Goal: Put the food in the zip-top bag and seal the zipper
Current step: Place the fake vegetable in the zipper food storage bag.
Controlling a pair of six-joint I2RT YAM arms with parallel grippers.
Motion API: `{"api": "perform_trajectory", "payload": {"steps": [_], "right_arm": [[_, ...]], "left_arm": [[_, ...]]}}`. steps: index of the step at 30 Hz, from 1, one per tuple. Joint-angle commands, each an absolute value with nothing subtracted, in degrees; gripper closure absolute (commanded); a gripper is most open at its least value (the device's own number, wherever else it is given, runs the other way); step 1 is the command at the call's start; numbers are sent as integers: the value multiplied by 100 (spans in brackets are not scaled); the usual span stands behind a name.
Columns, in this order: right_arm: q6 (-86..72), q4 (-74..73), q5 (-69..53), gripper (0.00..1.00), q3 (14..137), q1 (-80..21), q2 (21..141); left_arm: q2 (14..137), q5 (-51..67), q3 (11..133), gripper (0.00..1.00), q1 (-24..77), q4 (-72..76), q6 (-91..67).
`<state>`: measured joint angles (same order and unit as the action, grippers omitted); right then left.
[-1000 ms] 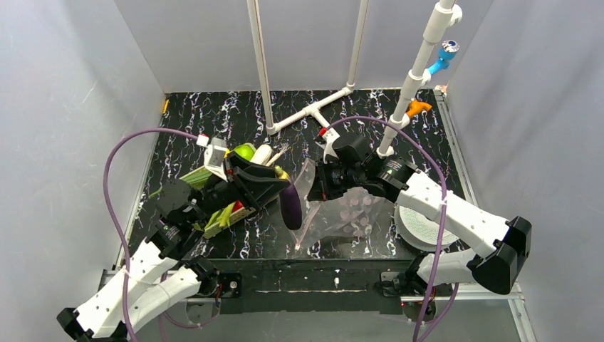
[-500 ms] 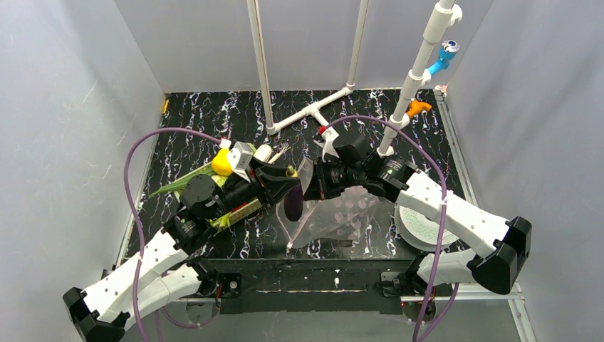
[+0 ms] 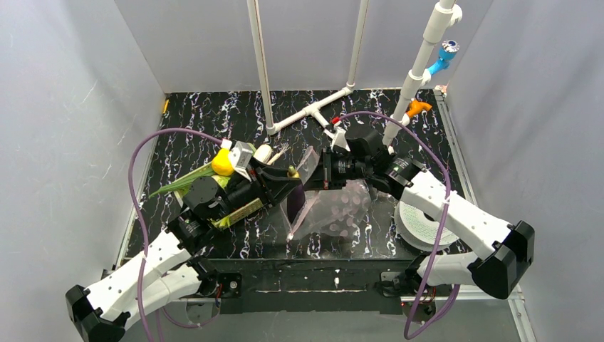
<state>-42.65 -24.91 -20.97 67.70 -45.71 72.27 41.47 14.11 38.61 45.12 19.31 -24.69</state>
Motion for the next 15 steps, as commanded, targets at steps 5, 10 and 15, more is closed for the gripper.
{"api": "perform_trajectory", "payload": {"steps": [5, 10, 15], "right_arm": [[-4605, -1901, -2075, 99, 6756, -4380, 6808], [-4626, -1901, -2074, 99, 6772, -4316, 6759], [-4614, -1934, -2064, 99, 6705, -4264, 6662]], "left_arm": [[4187, 1034, 3506, 100, 4528, 2374, -3302], [4246, 824, 3794, 35, 4528, 1731, -3488], [4066, 668, 4065, 21, 4534, 1179, -3132]]}}
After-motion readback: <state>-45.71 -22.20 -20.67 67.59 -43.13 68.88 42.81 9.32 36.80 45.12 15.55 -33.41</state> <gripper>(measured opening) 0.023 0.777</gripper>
